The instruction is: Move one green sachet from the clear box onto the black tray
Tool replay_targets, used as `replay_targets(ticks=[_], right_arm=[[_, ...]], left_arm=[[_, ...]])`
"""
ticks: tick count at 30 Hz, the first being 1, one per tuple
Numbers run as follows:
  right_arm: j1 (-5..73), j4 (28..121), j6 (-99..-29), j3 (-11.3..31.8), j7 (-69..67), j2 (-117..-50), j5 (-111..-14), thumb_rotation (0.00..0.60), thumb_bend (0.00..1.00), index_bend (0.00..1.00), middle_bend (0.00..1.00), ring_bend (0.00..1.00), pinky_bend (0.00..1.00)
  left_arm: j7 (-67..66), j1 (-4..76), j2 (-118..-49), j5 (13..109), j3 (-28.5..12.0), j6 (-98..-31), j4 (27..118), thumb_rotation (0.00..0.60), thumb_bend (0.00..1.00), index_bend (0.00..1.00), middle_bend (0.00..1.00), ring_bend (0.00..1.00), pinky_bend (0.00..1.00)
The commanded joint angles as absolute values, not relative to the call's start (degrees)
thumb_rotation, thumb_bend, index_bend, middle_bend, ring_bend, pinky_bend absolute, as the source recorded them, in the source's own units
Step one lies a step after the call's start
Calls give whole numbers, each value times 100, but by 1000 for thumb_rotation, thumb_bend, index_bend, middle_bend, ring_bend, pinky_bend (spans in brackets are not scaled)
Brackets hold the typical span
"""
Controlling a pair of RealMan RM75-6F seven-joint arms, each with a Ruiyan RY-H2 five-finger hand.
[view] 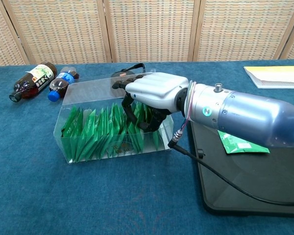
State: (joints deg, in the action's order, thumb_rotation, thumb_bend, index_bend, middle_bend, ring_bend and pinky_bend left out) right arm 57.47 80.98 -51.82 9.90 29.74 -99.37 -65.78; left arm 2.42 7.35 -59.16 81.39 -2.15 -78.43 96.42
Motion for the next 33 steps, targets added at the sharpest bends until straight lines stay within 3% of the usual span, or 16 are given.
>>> replay_targets(ticks=[1, 17, 33], right_arm=[[5734, 8074, -5201, 996, 2922, -9957, -6632, 600, 581, 636, 86, 0, 70], [5603, 8500, -5488, 1145, 2767, -9666, -6931, 600, 585, 644, 94, 0, 71], [5248, 10039, -6060, 1392, 3175, -8338, -7018, 600, 587, 644, 94, 0, 70]], left_arm=[[238, 736, -5916, 8137, -215, -7841, 9645, 600, 63, 0, 0, 0, 0], [242, 748, -5919, 8124, -213, -7811, 9641, 600, 62, 0, 0, 0, 0], [240, 712, -5901, 8246, -176, -7910, 9685, 600, 62, 0, 0, 0, 0]])
